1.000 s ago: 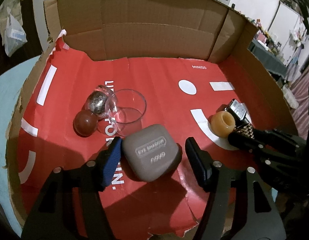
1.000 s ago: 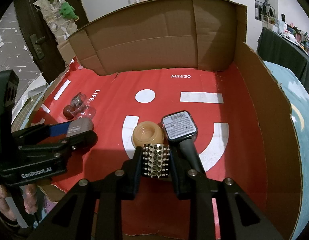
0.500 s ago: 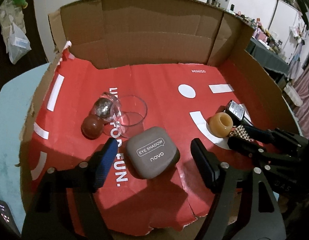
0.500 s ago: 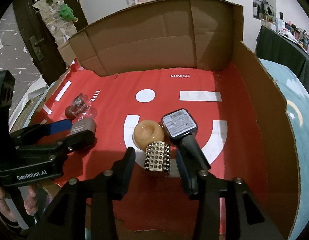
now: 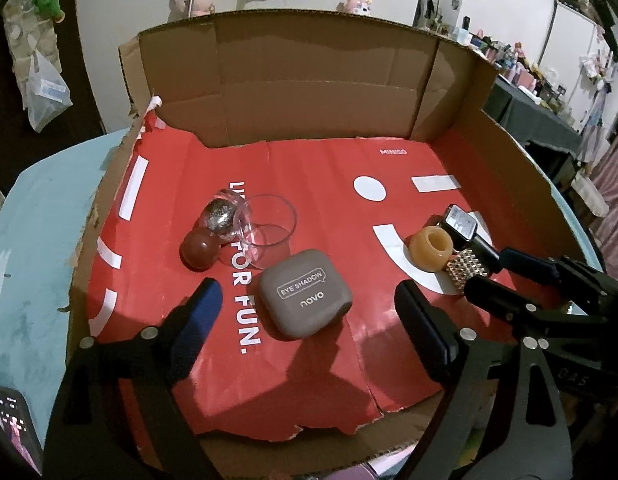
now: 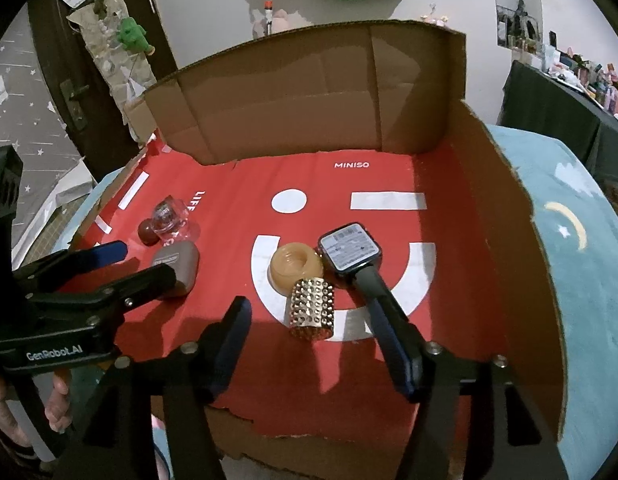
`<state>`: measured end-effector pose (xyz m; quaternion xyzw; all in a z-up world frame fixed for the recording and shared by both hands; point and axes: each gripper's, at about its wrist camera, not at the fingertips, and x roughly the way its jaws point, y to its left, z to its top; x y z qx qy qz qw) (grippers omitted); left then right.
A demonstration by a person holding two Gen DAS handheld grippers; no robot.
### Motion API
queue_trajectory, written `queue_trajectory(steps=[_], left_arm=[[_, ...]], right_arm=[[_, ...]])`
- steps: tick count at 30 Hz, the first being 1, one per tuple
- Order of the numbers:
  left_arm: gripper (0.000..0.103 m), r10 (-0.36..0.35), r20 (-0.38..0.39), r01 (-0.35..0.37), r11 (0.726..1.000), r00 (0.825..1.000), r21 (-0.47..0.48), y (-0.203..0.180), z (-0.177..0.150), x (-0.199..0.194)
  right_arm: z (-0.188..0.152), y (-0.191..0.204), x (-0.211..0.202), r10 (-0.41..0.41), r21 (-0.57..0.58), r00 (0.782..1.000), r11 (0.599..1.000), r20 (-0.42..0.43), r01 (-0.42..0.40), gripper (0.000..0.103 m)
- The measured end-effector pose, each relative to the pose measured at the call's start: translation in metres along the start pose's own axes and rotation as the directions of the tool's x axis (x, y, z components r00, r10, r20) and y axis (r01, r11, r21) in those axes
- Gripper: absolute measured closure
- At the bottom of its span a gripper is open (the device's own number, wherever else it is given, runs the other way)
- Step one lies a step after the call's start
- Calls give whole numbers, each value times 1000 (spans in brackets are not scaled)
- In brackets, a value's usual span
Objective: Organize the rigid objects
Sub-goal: 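Withdraw both grippers from the box back over the remaining items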
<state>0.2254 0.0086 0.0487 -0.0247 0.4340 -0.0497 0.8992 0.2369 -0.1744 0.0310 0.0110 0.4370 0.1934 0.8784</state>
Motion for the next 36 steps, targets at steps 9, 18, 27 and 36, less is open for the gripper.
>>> queue_trajectory(steps=[9,18,27,36], left_arm=[[7,11,35,-11,1000,999,-4,-1,-4,-18],[3,42,67,-43,999,997,7,-5,-11,-33],[2,53,90,-54,999,995,3,-7,-18,-49],[0,65,116,-67,998,991,11,-12,-29,-67]], right_arm=[[-3,4,-17,-4,-5,999,1000,42,4,21],[-8,10,-35,12,-14,996,1000,85,-11,7],[-14,14,-54,16,-12,991,1000,132,-14,0],[-25,21,-71,21,-24,988,1000,155,-18,0]])
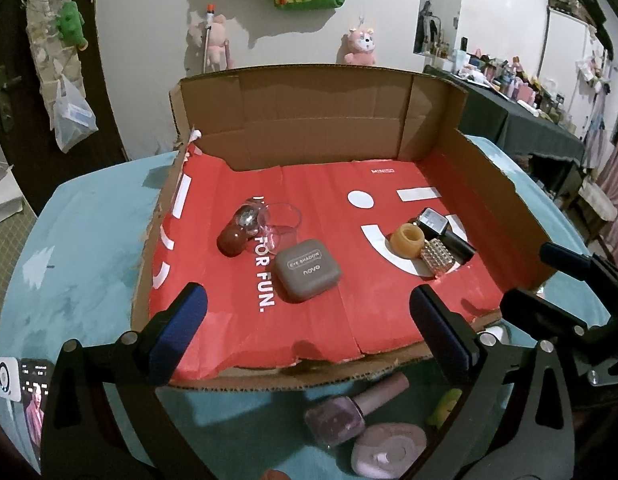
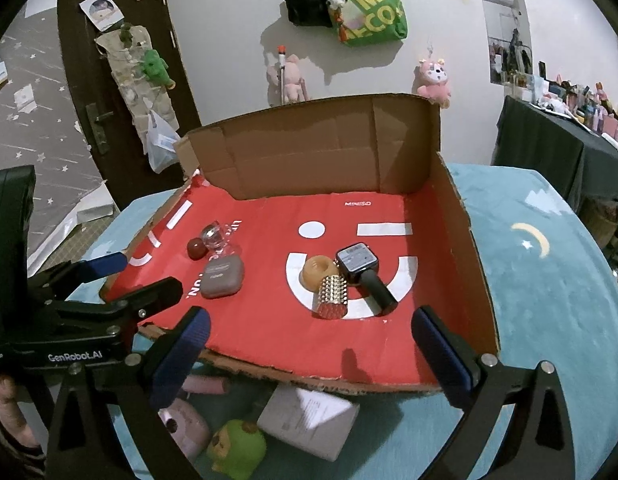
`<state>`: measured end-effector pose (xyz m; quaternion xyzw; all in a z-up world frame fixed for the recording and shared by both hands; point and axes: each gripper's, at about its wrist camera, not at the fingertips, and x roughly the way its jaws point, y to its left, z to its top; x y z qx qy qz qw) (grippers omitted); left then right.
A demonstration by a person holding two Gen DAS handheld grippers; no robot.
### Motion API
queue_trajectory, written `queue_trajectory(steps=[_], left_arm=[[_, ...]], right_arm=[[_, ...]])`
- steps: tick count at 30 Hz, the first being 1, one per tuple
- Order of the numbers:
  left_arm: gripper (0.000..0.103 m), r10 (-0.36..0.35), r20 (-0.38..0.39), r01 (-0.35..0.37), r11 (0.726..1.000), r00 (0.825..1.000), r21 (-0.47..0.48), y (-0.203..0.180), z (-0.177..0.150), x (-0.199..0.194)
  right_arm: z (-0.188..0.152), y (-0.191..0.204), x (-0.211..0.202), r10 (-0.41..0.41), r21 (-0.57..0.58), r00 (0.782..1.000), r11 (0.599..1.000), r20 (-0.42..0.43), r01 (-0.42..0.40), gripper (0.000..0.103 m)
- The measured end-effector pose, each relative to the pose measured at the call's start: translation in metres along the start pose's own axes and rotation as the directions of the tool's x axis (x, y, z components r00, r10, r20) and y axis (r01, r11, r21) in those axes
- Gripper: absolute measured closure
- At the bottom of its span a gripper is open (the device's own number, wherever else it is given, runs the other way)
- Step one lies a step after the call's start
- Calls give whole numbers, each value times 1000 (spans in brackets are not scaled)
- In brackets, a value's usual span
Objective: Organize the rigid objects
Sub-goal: 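Withdraw both grippers from the box back over the remaining items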
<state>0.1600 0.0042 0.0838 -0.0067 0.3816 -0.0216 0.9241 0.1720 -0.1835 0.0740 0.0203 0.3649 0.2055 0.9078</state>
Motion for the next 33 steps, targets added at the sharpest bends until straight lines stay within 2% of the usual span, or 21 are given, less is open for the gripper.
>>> queue_trajectory(steps=[21,33], left_arm=[[0,-5,-2,5,1000,1000,-24,4,-36,-29],[0,-1,-21,1,1000,1000,-27,1,-57,-38]], right_arm=[[-26,16,-32,-3,-14,1000,1000,26,4,0],[-48,21,-42,1,-8,1000,1000,13,-1,0]])
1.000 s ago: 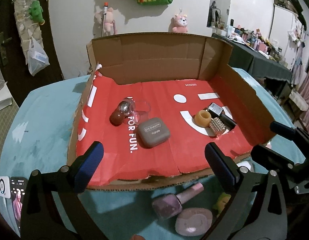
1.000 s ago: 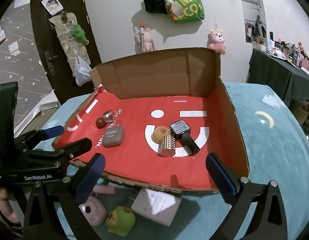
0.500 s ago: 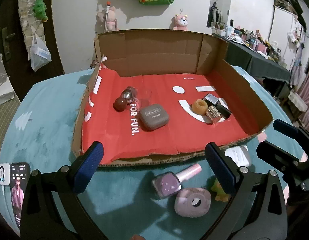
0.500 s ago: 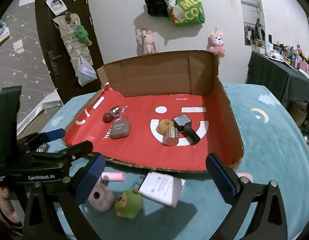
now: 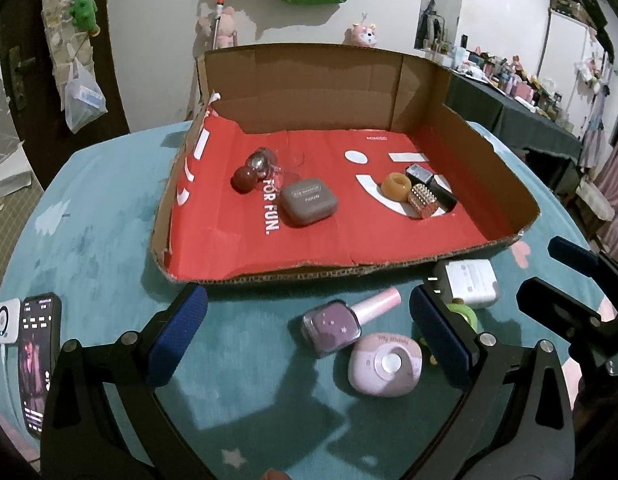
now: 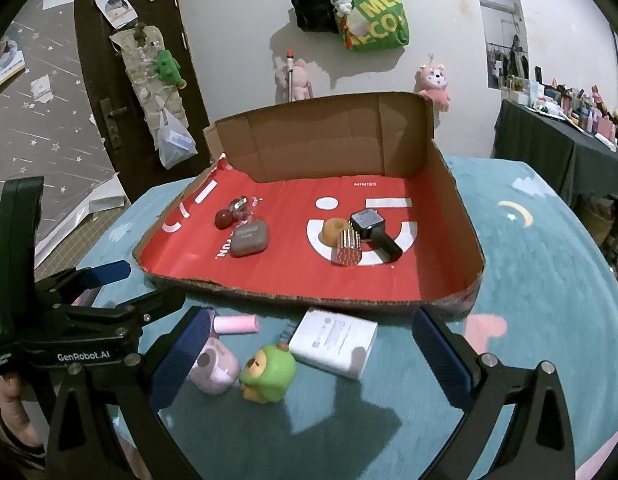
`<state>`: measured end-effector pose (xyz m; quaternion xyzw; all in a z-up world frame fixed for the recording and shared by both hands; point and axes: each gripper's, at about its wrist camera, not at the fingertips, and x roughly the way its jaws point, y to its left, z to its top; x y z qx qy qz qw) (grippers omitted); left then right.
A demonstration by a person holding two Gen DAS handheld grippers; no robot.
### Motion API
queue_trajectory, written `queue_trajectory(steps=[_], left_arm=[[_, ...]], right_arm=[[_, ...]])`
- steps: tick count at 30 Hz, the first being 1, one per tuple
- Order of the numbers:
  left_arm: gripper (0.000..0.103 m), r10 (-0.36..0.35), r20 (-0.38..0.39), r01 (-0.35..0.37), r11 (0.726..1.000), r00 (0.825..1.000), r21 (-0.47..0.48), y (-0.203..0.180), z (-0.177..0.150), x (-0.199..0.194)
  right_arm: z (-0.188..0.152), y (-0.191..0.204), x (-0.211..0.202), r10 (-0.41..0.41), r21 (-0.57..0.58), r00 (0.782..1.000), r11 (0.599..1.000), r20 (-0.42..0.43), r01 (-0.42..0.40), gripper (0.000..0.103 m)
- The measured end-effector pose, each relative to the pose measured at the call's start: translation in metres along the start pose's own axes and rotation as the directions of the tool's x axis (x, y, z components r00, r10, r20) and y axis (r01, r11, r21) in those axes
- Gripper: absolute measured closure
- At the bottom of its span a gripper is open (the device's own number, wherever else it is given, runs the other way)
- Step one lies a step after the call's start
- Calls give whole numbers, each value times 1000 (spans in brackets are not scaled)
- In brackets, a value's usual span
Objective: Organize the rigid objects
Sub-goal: 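Withdraw both grippers from the box back over the remaining items, then move the left gripper to the pink compact while the right approaches the white charger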
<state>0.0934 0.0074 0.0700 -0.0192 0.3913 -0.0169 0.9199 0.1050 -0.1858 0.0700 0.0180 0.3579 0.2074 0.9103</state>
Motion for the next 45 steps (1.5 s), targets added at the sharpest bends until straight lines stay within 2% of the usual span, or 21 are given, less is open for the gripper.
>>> queue_trajectory(steps=[17,25,35,45], left_arm=[[0,0,-71,0,1000,997,3,-9,-25,13],[0,-37,-109,38,999,993,4,-16,-34,21],[0,-58,-143,55,998,988,-24,-17,-41,32],[0,-80,-173,83,996,982,12,-26,-48,41]], right_arm=[[-23,-11,4,7,29,999,1000,-48,-6,0],[-29,-16,11,6,36,997,999,-73,-4,0],[-33,-31,20,-29,66,995,997,-94,35,0],[-32,-50,35,-90,76,987,992,-130,100,0]])
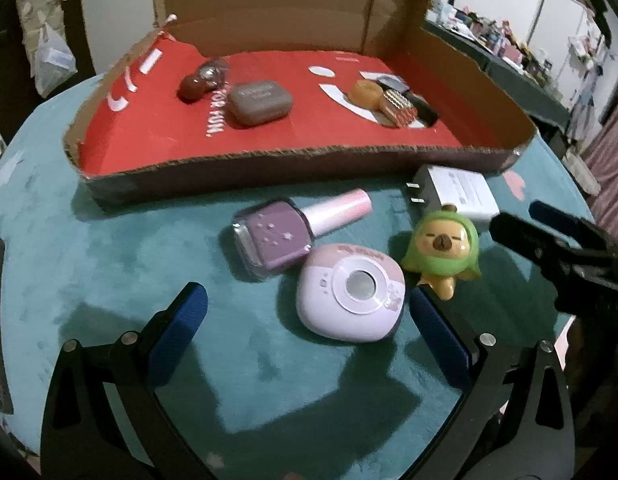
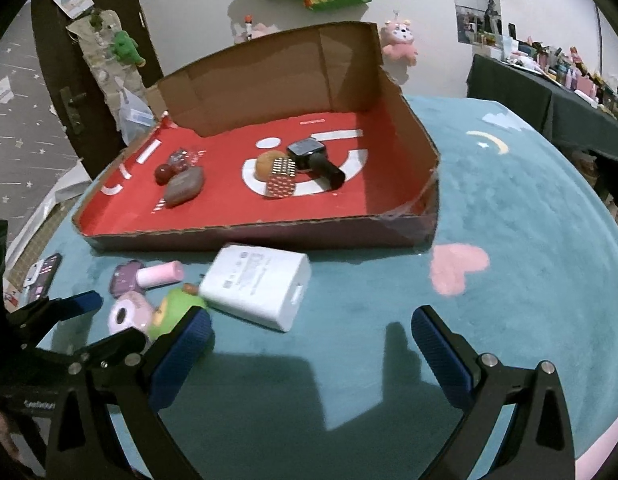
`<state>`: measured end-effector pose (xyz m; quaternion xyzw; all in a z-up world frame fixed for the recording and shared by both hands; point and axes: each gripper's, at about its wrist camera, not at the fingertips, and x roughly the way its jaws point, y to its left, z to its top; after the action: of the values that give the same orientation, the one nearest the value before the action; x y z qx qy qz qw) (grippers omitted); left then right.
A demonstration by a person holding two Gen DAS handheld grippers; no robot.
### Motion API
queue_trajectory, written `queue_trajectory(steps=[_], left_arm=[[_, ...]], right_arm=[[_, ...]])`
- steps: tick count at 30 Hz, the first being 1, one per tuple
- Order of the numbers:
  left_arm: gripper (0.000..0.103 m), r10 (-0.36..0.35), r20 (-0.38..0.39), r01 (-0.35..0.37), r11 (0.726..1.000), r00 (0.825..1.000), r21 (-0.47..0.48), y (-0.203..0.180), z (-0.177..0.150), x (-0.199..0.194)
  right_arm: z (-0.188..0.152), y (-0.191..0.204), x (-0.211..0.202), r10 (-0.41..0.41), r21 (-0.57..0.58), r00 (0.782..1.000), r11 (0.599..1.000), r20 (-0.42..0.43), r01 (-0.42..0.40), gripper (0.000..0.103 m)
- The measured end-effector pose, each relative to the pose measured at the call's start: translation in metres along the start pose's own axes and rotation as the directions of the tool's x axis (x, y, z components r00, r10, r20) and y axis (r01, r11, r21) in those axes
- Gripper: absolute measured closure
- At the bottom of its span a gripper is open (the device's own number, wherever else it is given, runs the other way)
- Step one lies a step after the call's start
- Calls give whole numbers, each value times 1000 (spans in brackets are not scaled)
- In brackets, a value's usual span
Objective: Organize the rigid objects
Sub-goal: 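Move the left gripper to the pink compact while the right approaches the white charger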
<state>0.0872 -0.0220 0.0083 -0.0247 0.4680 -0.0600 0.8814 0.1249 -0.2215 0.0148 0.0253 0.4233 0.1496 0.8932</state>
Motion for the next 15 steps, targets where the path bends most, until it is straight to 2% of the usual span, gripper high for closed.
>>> queue_trajectory(steps=[4,15], left_arm=[[0,26,2,-26,999,1000,32,-4,0,4],[0,56,13,-56,998,998,-11,11,4,7]], right_arm=[[1,-1,8,-20,-11,1000,1000,-16,20,0],[5,14,25,-7,-66,999,998,-45,4,0]])
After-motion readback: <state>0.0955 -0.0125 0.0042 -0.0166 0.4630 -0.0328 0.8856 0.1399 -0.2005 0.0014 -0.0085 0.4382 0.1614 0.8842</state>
